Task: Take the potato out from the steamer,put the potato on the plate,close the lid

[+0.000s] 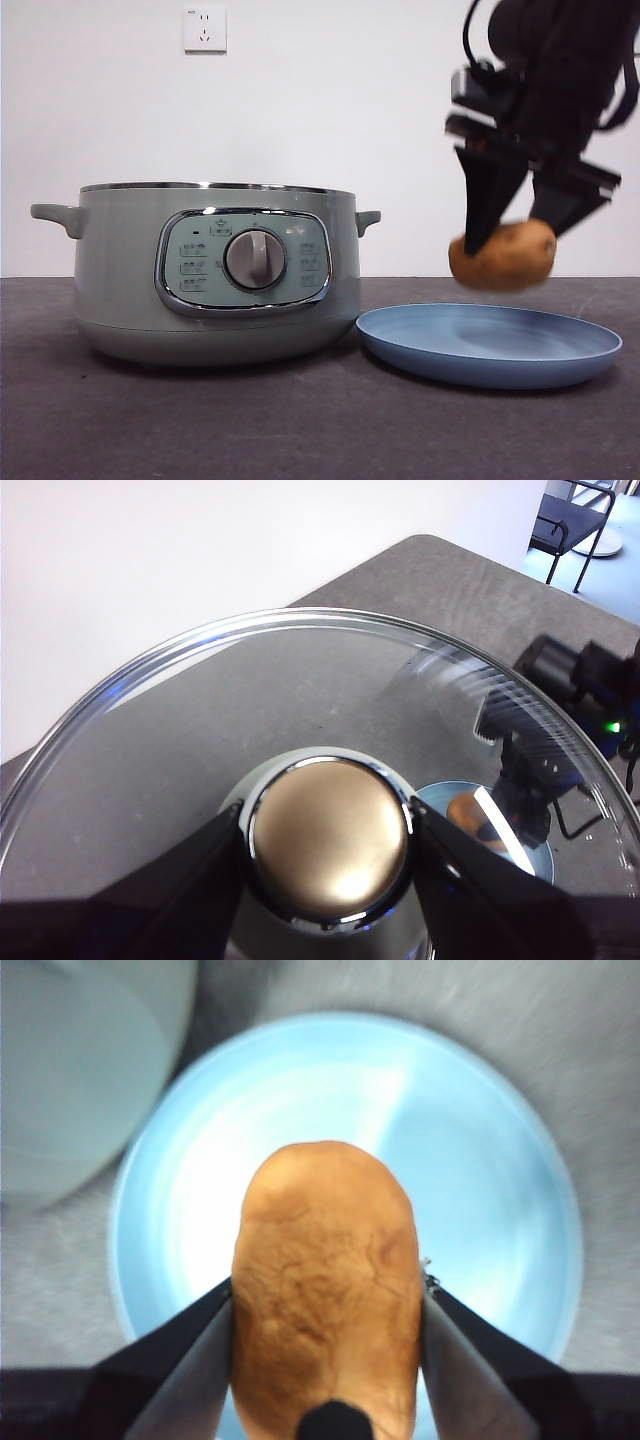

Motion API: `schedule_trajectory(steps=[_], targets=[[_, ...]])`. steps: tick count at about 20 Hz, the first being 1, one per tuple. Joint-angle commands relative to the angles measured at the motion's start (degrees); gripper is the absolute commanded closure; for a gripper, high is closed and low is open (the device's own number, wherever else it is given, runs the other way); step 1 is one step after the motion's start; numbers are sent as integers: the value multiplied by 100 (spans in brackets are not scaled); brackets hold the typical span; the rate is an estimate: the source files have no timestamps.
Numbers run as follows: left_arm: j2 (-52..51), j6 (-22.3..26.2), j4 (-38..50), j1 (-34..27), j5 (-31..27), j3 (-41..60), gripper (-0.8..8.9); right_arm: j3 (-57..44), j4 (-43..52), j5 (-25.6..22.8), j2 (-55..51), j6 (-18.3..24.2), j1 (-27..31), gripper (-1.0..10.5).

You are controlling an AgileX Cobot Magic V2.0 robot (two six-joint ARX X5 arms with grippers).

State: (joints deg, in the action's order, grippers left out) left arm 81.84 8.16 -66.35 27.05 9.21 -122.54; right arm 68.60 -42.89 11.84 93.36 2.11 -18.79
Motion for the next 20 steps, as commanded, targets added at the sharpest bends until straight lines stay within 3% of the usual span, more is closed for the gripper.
schedule_trajectory(steps=[1,5,13,14,16,17,20], targets=[[-92,74,245,-4,33,-50,822,-496,520,20,50,-120,-39,956],[-92,92,243,-4,31,-50,822,-1088,1180,9,52,-122,-39,956],[-92,92,223,-4,33,-50,822,-1150,1316,9,50,-122,-39,915],[-92,92,214,-4,33,-50,822,-1147,1316,9,50,-122,-39,846],[-92,92,199,-4,33,-50,822,-1147,1314,2,50,-125,-33,548],[-92,92,199,-4,33,-50,822,-1145,1314,0,50,-122,-33,458],[-92,92,199,-4,33,-50,822,-1134,1309,7,46,-125,-33,442]])
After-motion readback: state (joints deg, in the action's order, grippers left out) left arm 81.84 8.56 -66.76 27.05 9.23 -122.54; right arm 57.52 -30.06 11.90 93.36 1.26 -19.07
